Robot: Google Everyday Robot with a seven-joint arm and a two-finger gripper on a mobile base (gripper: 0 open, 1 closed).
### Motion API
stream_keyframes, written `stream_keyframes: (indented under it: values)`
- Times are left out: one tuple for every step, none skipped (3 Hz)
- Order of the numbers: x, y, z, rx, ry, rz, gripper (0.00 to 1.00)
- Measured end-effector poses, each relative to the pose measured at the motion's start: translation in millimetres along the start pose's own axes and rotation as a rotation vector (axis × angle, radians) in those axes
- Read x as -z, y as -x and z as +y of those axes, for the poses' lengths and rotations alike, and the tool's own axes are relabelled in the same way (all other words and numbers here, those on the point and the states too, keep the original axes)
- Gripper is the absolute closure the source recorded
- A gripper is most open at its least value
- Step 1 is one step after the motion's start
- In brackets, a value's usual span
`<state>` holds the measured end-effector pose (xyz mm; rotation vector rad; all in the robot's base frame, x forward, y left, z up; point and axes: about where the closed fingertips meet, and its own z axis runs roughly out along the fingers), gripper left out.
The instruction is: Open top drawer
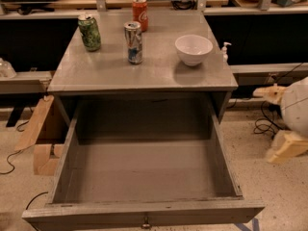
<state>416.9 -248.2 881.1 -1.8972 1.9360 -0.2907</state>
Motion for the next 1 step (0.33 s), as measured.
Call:
stream_keyframes:
  values:
    - [61.5, -30.6, -15.7, 0.003, -0.081, -0.059, 0.00]
